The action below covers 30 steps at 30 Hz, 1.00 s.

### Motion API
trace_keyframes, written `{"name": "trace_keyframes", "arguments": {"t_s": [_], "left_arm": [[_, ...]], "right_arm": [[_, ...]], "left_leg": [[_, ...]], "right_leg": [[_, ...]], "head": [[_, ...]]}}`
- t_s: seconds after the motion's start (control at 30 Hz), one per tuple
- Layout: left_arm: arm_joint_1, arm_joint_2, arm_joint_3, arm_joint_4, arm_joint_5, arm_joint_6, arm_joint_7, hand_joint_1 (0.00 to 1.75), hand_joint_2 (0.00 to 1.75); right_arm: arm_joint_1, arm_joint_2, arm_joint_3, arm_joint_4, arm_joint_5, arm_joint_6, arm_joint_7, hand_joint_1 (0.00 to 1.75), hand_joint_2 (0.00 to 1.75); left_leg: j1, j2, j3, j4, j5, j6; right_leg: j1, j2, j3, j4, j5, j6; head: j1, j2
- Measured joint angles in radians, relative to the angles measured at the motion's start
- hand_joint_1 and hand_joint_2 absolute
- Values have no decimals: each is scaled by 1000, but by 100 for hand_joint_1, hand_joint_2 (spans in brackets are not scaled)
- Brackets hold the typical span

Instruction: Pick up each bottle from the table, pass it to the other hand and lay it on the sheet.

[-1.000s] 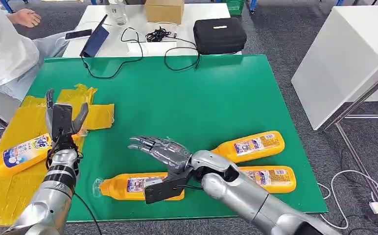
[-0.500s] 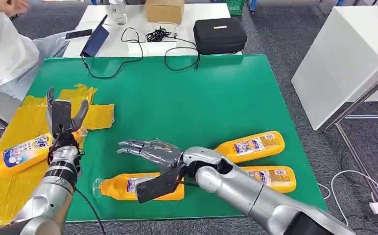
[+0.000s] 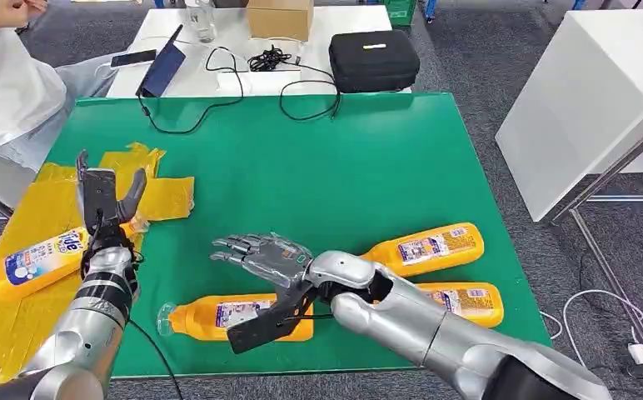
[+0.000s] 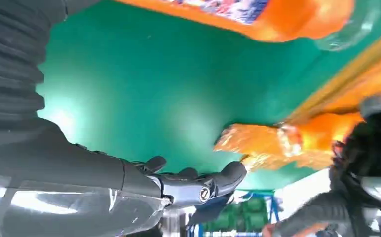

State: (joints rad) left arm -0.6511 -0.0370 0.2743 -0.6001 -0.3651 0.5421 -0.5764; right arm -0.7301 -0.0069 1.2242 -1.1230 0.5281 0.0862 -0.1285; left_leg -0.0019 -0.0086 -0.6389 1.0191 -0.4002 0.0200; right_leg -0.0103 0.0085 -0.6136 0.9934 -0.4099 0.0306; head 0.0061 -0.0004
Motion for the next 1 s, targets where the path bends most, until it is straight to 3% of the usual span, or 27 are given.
{"name": "trace_keyframes", "arguments": {"t_s": [0.27,1.0], "left_arm": [[1,1,9,0,10,-2,2,0,175],[-1,2,29,11,28,-3,10,0,175]], "right_arm": [[10,0,52,27,100,-28,40,0,175],[15,47,88,82,45,14,19,0,175]], "left_leg": [[0,0,0,0,0,0],[0,0,0,0,0,0]], "right_leg": [[0,0,0,0,0,0],[0,0,0,0,0,0]], "head": [[0,0],[0,0]]}}
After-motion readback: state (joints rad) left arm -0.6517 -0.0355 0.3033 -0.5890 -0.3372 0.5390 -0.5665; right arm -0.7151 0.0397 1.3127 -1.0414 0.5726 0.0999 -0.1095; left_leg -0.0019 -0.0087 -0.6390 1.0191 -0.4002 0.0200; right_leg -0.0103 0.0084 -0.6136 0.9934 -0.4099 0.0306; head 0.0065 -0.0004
